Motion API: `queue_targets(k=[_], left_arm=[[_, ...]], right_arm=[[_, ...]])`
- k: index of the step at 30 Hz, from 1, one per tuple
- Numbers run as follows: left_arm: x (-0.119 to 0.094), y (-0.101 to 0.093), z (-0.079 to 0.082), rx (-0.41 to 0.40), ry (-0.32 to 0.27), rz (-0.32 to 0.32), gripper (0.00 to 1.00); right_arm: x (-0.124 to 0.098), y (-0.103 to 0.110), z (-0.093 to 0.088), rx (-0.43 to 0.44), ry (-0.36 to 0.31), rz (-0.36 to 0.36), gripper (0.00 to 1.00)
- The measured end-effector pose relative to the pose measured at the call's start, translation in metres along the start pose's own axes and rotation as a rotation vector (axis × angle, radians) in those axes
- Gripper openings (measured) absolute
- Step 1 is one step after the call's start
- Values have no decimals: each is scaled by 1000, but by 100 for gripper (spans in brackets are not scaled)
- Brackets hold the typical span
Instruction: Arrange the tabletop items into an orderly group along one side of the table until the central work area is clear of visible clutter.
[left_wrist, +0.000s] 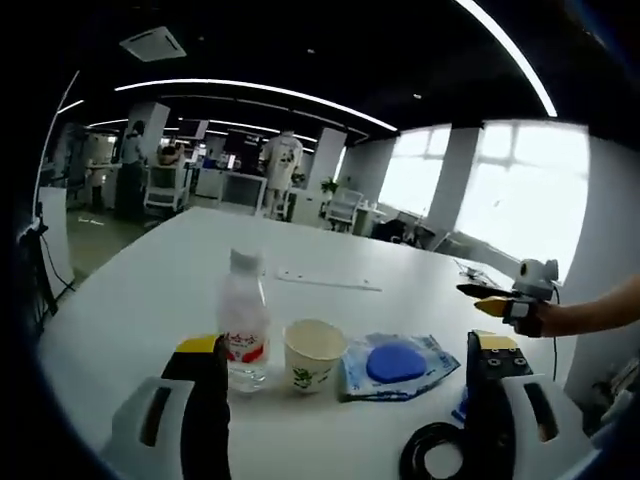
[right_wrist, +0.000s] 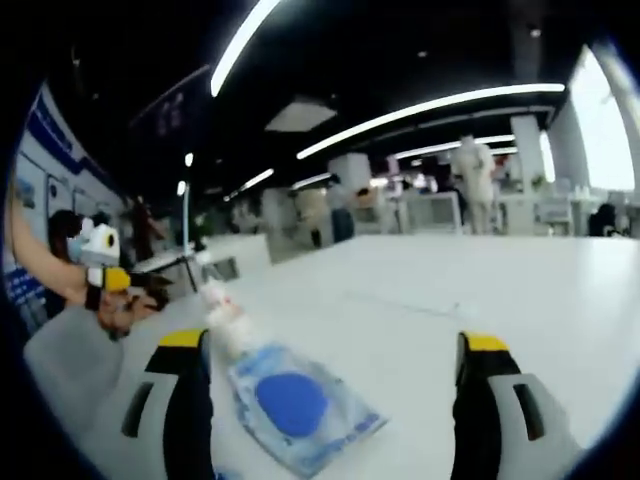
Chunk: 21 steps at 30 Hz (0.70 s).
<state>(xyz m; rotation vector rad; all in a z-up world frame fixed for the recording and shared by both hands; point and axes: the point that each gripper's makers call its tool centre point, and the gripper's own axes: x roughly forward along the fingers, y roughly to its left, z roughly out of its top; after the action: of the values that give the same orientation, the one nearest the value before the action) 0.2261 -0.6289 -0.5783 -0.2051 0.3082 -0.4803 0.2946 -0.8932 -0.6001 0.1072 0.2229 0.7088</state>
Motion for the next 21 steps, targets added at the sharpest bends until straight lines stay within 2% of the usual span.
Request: queue_targets(k=[3,11,14,21], left_arm=[[-8,1,-7,-3,43,-1,99],[-30,-3,-9,18,67,-6,99],[-37,-5,-15,46,103,-12,99],[-54,-11,-9,56,96,-34,99]], right_arm=[[-6,6,3,5,2,-7,100],[-24,23,18,23,-42,-39,100],[-30,33,18,24,-40,-39,100],[-38,52,28,20,-67,-31,99]])
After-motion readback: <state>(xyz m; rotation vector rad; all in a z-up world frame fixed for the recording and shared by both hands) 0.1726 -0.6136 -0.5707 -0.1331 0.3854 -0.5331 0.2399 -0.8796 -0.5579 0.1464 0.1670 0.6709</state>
